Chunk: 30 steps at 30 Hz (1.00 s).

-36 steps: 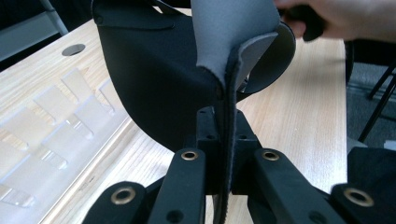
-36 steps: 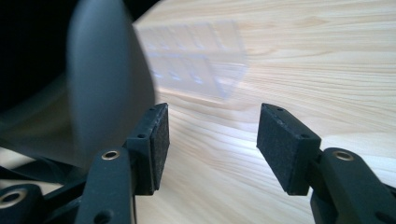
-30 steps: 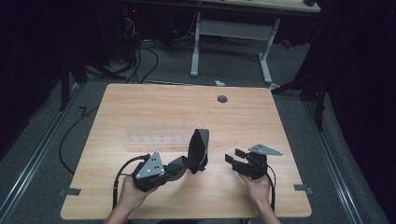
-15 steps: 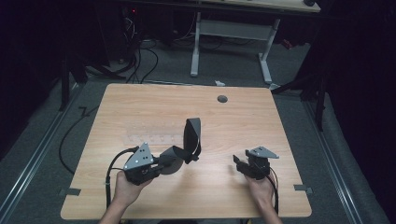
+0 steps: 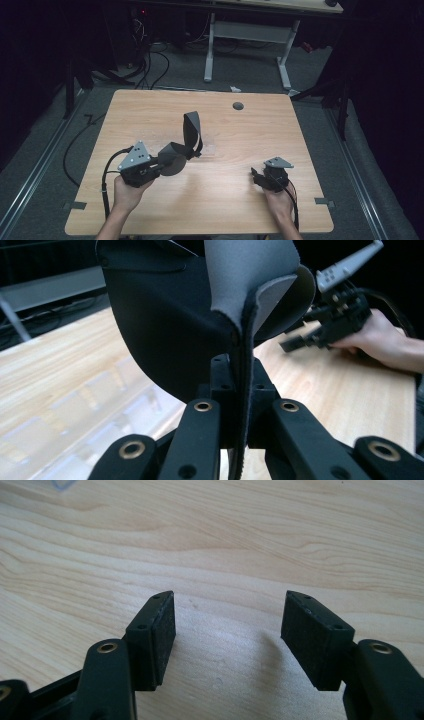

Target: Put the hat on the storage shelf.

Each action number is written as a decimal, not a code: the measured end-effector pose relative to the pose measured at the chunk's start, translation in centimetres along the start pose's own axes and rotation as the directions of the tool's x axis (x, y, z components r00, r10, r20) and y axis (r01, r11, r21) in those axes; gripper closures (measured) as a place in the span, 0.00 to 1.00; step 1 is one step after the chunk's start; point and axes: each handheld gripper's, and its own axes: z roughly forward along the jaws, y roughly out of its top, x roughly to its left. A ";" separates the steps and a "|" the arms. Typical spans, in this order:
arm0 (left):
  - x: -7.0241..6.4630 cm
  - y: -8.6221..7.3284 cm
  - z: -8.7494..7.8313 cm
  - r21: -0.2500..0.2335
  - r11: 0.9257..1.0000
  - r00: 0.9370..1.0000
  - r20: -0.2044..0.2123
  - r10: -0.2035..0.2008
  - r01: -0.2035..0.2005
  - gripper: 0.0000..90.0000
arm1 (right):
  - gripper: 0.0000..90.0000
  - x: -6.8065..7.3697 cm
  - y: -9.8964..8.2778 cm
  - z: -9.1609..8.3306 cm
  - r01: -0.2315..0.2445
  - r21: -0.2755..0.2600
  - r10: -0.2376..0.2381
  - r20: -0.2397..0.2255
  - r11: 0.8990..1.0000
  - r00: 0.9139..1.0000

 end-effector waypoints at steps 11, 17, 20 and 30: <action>2.4 0.8 -1.0 -0.034 0.999 0.995 -0.094 -0.012 0.008 0.96 | 0.41 -0.7 -0.1 0.3 -0.054 0.026 0.055 -0.031 0.998 0.998; 3.4 1.1 -1.6 -0.049 0.999 0.991 -0.136 -0.012 0.005 0.96 | 0.42 -0.7 -0.1 0.3 -0.051 0.025 0.051 -0.028 0.998 0.998; 4.0 1.1 -2.1 -0.059 0.998 0.987 -0.159 -0.012 0.003 0.96 | 0.42 -0.7 -0.1 0.3 -0.051 0.026 0.052 -0.028 0.998 0.998; 5.9 0.4 -3.0 -0.053 0.999 0.970 -0.242 0.000 -0.013 0.96 | 0.42 -0.6 -0.1 0.3 -0.053 0.025 0.054 -0.028 0.998 0.998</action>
